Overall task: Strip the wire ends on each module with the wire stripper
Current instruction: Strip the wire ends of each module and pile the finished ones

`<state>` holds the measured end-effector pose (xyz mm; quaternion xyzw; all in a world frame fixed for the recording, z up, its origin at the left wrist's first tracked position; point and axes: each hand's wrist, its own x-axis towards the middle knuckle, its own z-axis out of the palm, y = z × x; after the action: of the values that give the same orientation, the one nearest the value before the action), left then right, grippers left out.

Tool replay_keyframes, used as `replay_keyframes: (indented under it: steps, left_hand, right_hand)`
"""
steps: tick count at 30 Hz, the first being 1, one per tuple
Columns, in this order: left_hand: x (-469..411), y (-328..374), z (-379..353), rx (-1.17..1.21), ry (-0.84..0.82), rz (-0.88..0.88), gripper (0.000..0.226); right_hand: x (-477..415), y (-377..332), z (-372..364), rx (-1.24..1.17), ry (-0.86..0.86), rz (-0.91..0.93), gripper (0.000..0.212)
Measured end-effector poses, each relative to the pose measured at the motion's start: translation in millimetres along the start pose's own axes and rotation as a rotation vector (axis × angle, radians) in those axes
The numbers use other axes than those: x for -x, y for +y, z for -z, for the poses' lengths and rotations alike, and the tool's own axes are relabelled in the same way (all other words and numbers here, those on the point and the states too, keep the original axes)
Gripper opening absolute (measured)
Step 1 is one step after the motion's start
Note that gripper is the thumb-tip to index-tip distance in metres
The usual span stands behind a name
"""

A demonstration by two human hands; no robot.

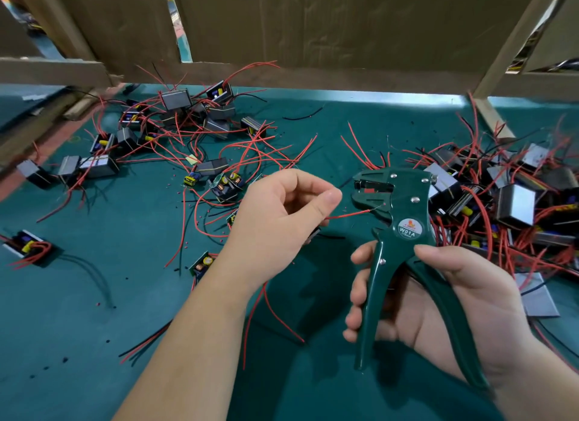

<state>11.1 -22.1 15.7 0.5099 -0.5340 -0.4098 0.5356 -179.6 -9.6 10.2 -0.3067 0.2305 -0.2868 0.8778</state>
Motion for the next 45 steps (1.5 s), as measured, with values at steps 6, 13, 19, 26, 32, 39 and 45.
replay_keyframes:
  steps: [6,13,19,26,32,39,45]
  left_hand:
    - [0,1,1,-0.041,-0.017,-0.141,0.005]
    - [3,5,0,-0.019,-0.017,-0.259,0.015]
    - [0,6,6,-0.045,0.010,-0.219,0.013]
    - [2,8,7,-0.015,0.004,-0.211,0.014]
    - [2,9,9,-0.029,-0.026,-0.212,0.011]
    - [1,7,10,-0.060,-0.044,-0.190,0.011]
    - [1,7,10,-0.068,-0.045,-0.170,0.010]
  right_hand:
    - [2,-1,2,-0.035,-0.058,-0.033,0.061]
    - [1,-2,2,-0.041,0.002,-0.121,0.064]
    - [6,-9,-3,-0.112,-0.242,-0.066,0.044]
    - [5,-3,1,0.031,-0.226,-0.053,0.043]
    - [0,-3,7,0.047,-0.198,-0.085,0.040]
    - [-2,-1,10,0.136,-0.121,-0.110,0.038]
    - [4,-1,4,0.147,-0.100,-0.085,0.037]
